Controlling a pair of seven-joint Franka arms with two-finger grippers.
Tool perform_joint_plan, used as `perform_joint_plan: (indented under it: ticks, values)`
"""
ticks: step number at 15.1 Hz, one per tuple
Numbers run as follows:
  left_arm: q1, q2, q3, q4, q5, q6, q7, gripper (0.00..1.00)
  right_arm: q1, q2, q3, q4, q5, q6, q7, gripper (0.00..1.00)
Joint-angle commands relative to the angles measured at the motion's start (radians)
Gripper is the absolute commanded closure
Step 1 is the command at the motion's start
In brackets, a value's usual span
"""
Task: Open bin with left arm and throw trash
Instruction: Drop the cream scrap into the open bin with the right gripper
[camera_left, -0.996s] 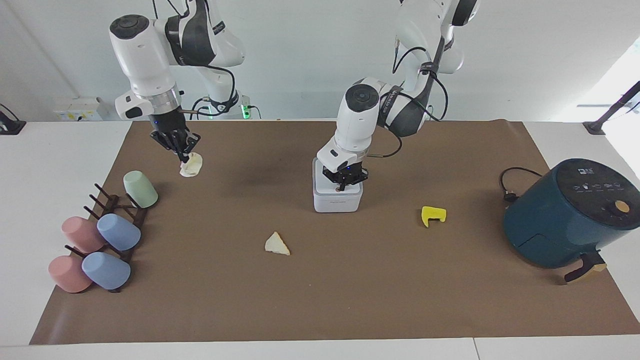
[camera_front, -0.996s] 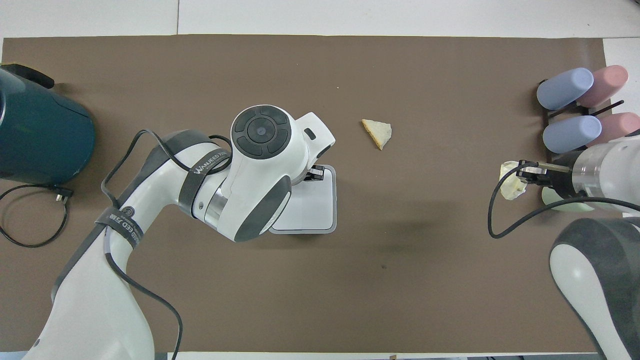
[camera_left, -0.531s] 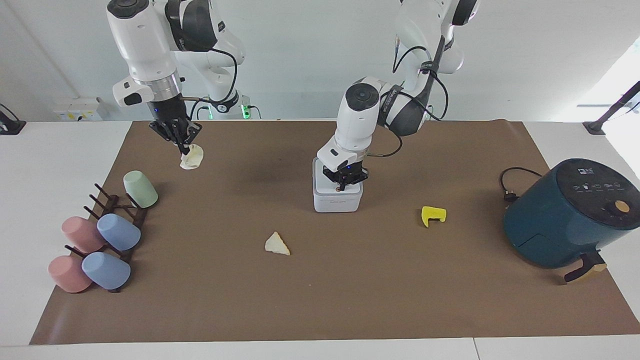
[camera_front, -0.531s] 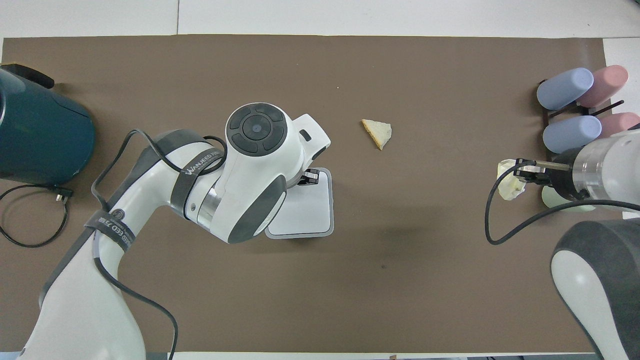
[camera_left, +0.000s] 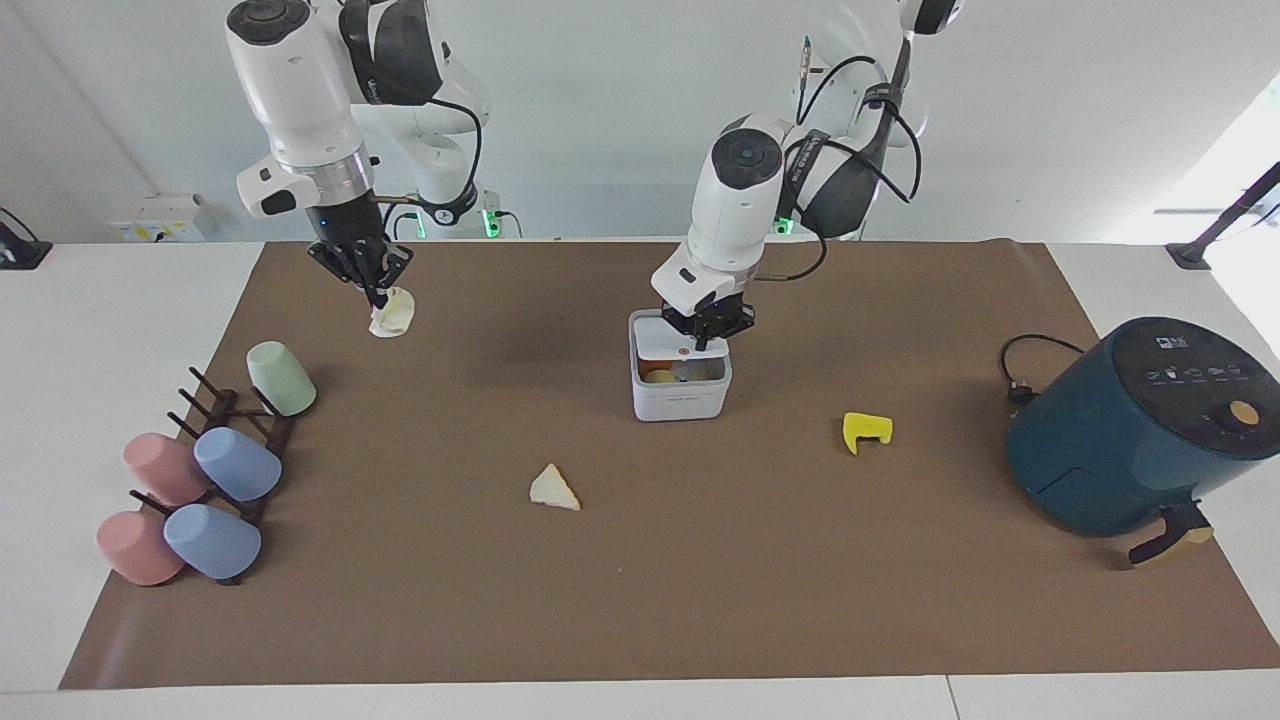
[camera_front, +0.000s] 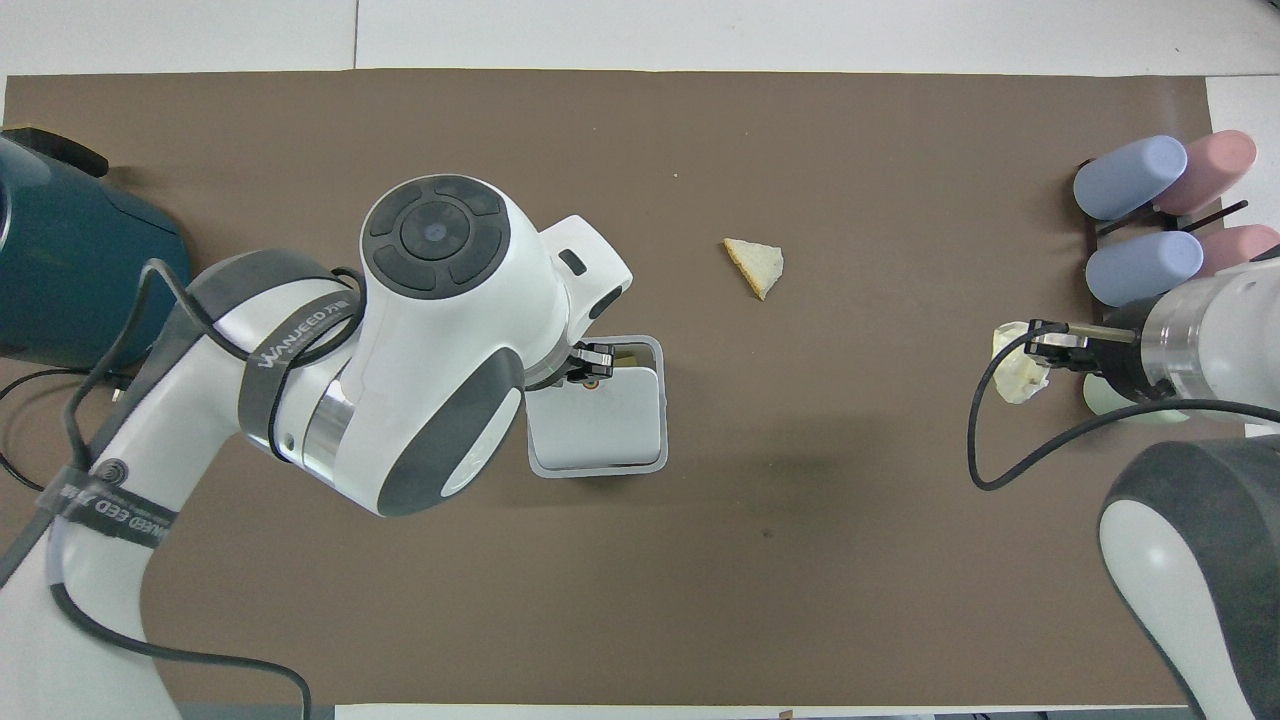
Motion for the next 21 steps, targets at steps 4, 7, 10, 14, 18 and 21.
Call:
perform_joint_plan:
  ticks: [4, 7, 10, 14, 18, 21]
  values:
    - [0.086, -0.178, 0.005, -0.009, -0.056, -0.184, 0.089, 1.0, 0.096, 0.02, 0.003, 0.007, 0.078, 0.047, 0.007, 1.0]
    - [0.134, -0.23, 0.006, -0.012, -0.056, -0.249, 0.136, 1.0, 0.204, 0.059, 0.005, 0.013, 0.084, 0.117, 0.123, 1.0]
    - [0.192, -0.262, 0.006, -0.012, -0.054, -0.301, 0.222, 1.0, 0.326, 0.151, 0.005, 0.077, 0.165, 0.213, 0.233, 1.0]
    - [0.298, -0.293, 0.011, -0.02, -0.054, -0.332, 0.334, 1.0, 0.474, 0.296, 0.005, 0.151, 0.168, 0.36, 0.341, 1.0]
    - [0.404, -0.315, 0.012, -0.021, -0.05, -0.352, 0.446, 1.0, 0.554, 0.37, 0.005, 0.152, 0.168, 0.475, 0.369, 1.0]
    - [0.46, -0.319, 0.014, -0.023, -0.045, -0.359, 0.497, 0.7, 0.557, 0.373, 0.005, 0.145, 0.168, 0.477, 0.37, 1.0]
